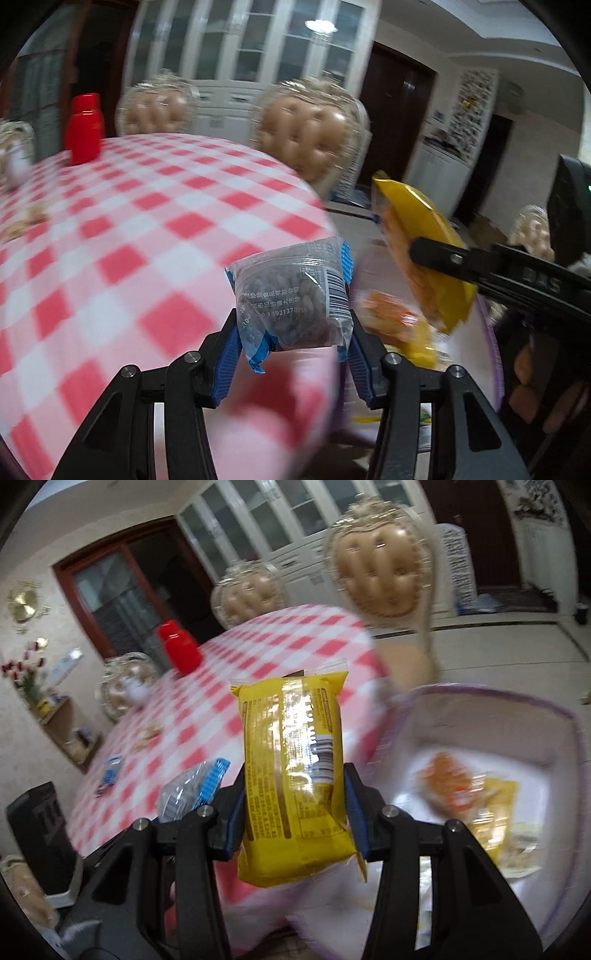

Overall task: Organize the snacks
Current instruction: 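Carry both held packs over to the white box, then open both tools to drop the packs into the white box, then move both open tools back over the snacks on the table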

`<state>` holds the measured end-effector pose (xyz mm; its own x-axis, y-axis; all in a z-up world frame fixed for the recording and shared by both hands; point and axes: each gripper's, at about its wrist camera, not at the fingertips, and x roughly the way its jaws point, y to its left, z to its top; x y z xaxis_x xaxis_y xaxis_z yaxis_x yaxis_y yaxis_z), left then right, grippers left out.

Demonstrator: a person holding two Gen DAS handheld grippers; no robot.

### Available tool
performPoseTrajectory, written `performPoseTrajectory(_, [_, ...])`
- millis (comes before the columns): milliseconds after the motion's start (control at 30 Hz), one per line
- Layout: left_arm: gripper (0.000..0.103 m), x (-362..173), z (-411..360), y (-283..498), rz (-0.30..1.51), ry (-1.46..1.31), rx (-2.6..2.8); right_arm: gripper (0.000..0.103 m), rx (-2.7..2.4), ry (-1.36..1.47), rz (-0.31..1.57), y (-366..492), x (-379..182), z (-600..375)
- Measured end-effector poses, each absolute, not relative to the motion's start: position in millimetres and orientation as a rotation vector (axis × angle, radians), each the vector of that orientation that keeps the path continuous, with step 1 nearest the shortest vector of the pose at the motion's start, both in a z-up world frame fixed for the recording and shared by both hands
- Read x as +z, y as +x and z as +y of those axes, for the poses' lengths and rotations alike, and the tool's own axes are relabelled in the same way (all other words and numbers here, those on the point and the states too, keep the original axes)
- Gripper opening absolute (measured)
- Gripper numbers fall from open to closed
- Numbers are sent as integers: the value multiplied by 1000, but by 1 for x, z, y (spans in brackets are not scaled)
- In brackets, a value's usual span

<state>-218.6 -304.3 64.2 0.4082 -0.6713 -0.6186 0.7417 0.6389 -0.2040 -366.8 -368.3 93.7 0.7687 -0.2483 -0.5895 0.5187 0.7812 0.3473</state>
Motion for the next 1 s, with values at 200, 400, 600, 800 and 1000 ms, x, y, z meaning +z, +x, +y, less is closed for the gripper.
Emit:
performPoseTrajectory(200, [53, 54, -364, -247, 788, 179, -1042, 51, -622, 507, 584, -398, 94, -415])
performPoseTrajectory(400, [55, 35, -403, -261, 884, 180, -1172, 51, -758, 494, 630, -425, 92, -448])
performPoseTrajectory(600, [58, 27, -412, -271, 881, 210, -1271, 76, -843, 536, 593, -449, 101, -460])
performPoseTrajectory(800, [68, 57, -352, -227, 732, 194, -1143, 76, -736, 554, 518, -426, 114, -430])
performPoseTrajectory(1000, [82, 74, -246, -117, 720, 84, -803, 77, -449, 501, 569, -339, 109, -352])
